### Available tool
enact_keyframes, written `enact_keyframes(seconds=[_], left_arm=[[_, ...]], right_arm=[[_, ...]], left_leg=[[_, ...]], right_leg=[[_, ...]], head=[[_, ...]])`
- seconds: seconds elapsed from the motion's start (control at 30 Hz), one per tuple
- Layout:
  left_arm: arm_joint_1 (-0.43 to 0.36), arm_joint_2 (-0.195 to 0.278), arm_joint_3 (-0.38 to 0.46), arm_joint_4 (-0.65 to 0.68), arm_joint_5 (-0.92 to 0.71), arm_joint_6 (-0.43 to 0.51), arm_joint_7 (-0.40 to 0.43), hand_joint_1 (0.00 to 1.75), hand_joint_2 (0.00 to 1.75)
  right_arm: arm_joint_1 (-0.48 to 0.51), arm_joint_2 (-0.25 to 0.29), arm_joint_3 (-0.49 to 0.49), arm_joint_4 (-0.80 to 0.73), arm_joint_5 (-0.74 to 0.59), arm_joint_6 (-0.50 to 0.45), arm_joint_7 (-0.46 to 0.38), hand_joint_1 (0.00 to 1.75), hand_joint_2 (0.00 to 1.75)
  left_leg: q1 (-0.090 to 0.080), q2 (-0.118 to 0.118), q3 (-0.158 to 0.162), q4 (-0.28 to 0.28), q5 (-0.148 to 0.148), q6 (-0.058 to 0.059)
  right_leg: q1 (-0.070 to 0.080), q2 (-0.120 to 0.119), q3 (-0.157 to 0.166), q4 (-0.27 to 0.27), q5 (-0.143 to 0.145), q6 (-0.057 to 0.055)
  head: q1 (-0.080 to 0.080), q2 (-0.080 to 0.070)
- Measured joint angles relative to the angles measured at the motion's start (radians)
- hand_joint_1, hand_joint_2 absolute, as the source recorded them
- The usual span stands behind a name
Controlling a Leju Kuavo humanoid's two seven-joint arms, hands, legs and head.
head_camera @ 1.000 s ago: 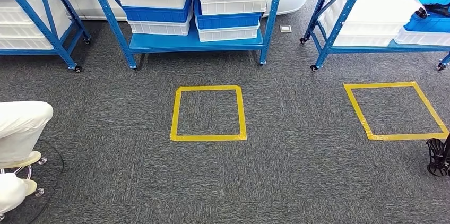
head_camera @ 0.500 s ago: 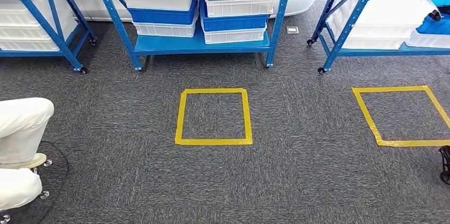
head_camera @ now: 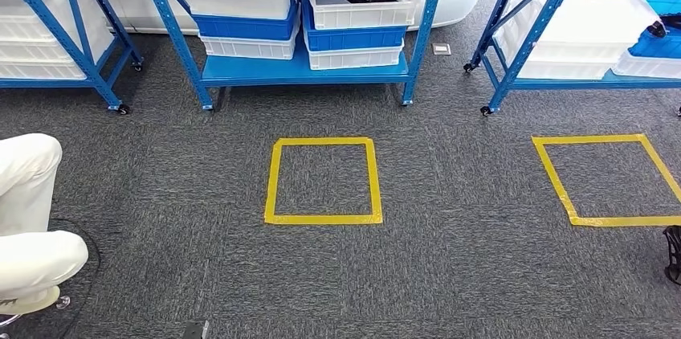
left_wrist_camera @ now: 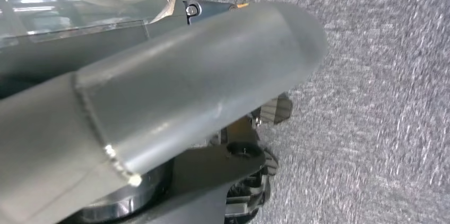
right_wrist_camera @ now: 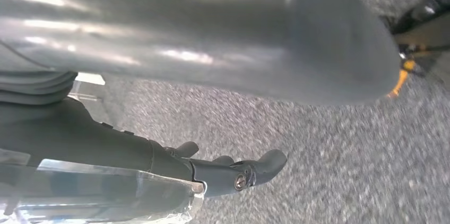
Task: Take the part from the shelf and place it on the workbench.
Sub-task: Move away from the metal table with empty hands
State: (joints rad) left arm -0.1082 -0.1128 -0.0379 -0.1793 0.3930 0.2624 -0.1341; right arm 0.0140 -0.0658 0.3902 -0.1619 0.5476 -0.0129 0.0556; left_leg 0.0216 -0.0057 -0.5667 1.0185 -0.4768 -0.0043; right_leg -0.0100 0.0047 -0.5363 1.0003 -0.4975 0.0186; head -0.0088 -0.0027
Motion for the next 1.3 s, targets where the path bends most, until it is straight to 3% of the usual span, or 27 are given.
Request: enact_keyframes(seconds=[0.07, 0.33, 0.5, 1.3], left_arm=[[-0.003, -0.003, -0.013, 0.000, -0.015, 0.005, -0.002, 0.00, 0.00], [-0.021, -0.030, -0.084, 0.000, -0.089, 0.029, 0.007, 0.00, 0.00], [-0.028, -0.041, -0.115, 0.000, -0.108, 0.048, 0.012, 0.00, 0.00], [-0.047, -0.061, -0.202, 0.001, -0.177, 0.053, 0.053, 0.00, 0.00]], right_arm=[[0.000, -0.009, 0.000, 0.002, 0.003, 0.023, 0.013, 0.00, 0.00], [0.010, -0.047, 0.000, 0.009, 0.004, 0.098, 0.048, 0.00, 0.00], [0.021, -0.048, 0.000, 0.012, -0.001, 0.111, 0.066, 0.00, 0.00], [0.032, -0.001, -0.049, 0.014, -0.048, 0.111, 0.133, 0.00, 0.00]], left_leg=[[-0.008, -0.001, 0.001, -0.001, 0.001, 0.005], [-0.016, -0.002, 0.001, 0.000, -0.003, 0.020], [-0.017, -0.002, 0.001, 0.001, -0.003, 0.020], [-0.009, -0.002, 0.006, 0.000, -0.005, 0.019]], right_leg=[[-0.003, 0.000, 0.002, -0.003, 0.001, -0.003], [-0.008, 0.000, 0.012, -0.014, 0.004, 0.009], [-0.010, 0.000, 0.016, -0.015, 0.004, 0.024], [-0.006, 0.000, 0.012, -0.014, 0.002, 0.025]], head=[[0.001, 0.000], [0.001, 0.000], [0.000, 0.000], [0.001, 0.000]])
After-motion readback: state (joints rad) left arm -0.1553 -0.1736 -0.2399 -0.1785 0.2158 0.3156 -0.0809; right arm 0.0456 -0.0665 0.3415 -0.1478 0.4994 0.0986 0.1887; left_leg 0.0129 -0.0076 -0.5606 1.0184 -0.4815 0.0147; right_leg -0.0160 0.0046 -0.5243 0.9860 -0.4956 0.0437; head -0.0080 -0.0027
